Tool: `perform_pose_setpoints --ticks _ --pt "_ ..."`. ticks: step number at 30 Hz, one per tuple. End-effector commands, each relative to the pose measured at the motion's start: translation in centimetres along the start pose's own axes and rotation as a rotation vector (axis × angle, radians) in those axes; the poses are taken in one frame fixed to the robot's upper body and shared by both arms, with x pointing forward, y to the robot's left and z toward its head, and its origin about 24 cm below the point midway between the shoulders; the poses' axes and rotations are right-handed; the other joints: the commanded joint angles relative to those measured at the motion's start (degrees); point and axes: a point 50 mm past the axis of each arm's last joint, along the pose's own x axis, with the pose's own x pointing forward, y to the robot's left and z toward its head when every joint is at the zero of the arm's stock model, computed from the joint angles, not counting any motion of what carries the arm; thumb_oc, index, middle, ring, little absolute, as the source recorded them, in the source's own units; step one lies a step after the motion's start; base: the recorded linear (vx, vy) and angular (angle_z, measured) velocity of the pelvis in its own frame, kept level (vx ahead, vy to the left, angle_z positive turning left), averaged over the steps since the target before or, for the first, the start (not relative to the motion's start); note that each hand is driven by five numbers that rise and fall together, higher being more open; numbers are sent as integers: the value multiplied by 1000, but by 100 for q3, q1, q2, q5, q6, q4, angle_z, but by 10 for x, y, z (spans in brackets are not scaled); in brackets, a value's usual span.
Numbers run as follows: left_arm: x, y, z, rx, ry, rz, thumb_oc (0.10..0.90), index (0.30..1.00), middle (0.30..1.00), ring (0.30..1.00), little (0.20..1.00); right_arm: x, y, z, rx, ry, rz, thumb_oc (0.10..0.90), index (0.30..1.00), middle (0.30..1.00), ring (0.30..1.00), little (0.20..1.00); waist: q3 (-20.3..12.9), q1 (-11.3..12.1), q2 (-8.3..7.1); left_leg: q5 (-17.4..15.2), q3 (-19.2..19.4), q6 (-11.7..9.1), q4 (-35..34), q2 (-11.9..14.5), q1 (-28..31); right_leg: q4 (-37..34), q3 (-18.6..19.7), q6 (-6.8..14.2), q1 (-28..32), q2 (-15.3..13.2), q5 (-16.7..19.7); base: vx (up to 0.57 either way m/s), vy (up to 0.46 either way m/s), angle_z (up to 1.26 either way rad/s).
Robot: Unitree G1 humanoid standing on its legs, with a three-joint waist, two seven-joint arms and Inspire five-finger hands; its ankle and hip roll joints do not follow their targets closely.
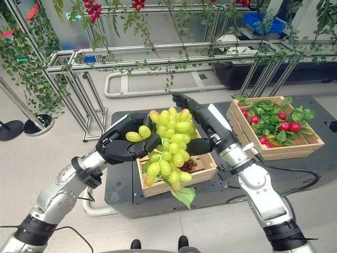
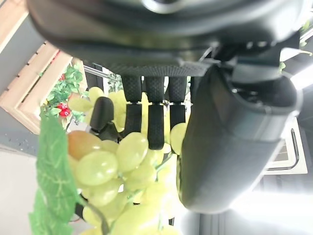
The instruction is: Pick up the fruits from the basket on one side to the basket on the other side
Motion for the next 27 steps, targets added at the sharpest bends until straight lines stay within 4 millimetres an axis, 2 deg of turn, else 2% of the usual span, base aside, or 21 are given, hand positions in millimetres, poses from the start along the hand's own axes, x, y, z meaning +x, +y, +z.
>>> perform_pose_setpoints --ticks 1,7,15,25,26,27 --pt "12 -1 33 21 -227 -26 400 300 300 300 300 11 -19 57 -87 -348 -110 800 900 900 900 900 -633 16 -90 -381 -129 16 12 142 -93 8 7 133 75 -294 -82 0 0 0" --pt "9 1 34 33 -222 -5 400 300 300 300 300 11 -17 61 -96 -365 -60 800 900 900 900 900 -611 20 -88 -361 -142 6 12 152 -113 8 20 124 48 -295 -70 0 0 0" --pt "11 0 29 -7 -208 2 400 300 300 300 300 15 0 67 35 -413 97 800 900 900 900 900 -611 52 -99 -344 -150 -4 12 171 -112 8 -3 113 65 -304 -77 0 0 0" --pt "10 -1 23 -39 -186 8 400 300 300 300 300 17 13 67 130 -440 201 800 900 900 900 900 -633 86 -103 -329 -167 5 12 165 -114 8 8 104 74 -296 -82 0 0 0" --pt "9 -2 22 -44 -182 7 400 300 300 300 300 17 15 67 145 -439 210 560 540 540 540 540 -633 92 -100 -327 -169 7 12 163 -113 8 7 104 76 -300 -83 0 0 0" --pt "9 -2 21 -49 -179 7 400 300 300 300 300 17 17 66 159 -439 215 453 380 380 380 380 -633 95 -97 -325 -173 9 12 161 -114 8 8 102 76 -300 -83 0 0 0"
